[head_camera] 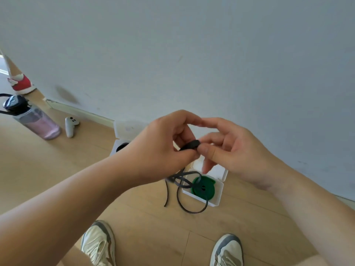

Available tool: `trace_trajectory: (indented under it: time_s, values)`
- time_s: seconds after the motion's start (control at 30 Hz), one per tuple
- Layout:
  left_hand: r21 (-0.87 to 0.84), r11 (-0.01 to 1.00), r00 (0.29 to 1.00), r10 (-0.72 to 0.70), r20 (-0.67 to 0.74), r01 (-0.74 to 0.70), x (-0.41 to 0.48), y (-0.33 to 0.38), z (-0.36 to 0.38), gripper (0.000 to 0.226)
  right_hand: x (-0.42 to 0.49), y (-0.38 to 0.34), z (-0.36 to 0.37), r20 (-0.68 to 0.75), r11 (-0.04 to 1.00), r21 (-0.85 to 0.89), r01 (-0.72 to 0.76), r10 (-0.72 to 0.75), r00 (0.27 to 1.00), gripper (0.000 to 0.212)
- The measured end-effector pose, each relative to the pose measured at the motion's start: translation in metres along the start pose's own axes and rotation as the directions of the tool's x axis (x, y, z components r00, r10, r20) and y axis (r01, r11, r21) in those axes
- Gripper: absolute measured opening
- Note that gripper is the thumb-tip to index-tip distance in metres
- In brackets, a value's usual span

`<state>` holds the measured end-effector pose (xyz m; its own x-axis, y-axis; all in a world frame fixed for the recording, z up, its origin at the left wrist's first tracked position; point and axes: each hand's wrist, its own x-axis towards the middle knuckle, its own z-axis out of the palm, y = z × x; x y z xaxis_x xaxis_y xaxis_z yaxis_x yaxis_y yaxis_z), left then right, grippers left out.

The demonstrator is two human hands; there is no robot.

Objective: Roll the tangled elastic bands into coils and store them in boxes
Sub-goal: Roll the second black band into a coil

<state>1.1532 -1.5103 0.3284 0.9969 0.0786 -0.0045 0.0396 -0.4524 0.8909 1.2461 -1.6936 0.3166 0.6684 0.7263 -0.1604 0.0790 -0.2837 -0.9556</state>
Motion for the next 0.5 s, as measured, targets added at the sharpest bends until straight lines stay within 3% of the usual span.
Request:
trace_trajectory:
  time_s: [0.07, 0.13, 0.23, 0.37, 0.5]
  values:
    - [-0.039, 0.999, 0.999, 0.011, -0.034, -0.013, 0.001, -0.002, -0.002, 0.049, 0.002, -0.001, 0.0, -0.049, 1.0, -0.029, 0.008, -0.01, 0.999, 0.027]
    - [-0.019, 1.0, 1.0, -0.025, -0.013, 0.025, 0.003, -0.009, -0.002, 0.051, 0.003, 0.0, 0.001, -0.091, 0.987, -0.162, 0.022, -0.037, 0.995, 0.017]
    - [0.208, 0.967, 0.976, -0.175, 0.128, 0.146, 0.005, -0.027, 0.002, 0.039, 0.004, 0.004, 0.0, -0.246, 0.968, -0.247, 0.042, -0.105, 0.964, 0.016]
    - [0.455, 0.874, 0.878, -0.343, 0.333, 0.169, -0.001, -0.047, 0.006, 0.025, 0.009, 0.008, -0.018, -0.543, 0.986, -0.165, 0.03, -0.117, 0.832, 0.016]
    - [0.499, 0.838, 0.868, -0.403, 0.289, 0.222, -0.002, -0.055, 0.002, 0.01, 0.012, 0.021, -0.046, -0.709, 0.978, -0.172, -0.12, -0.038, 0.705, 0.017]
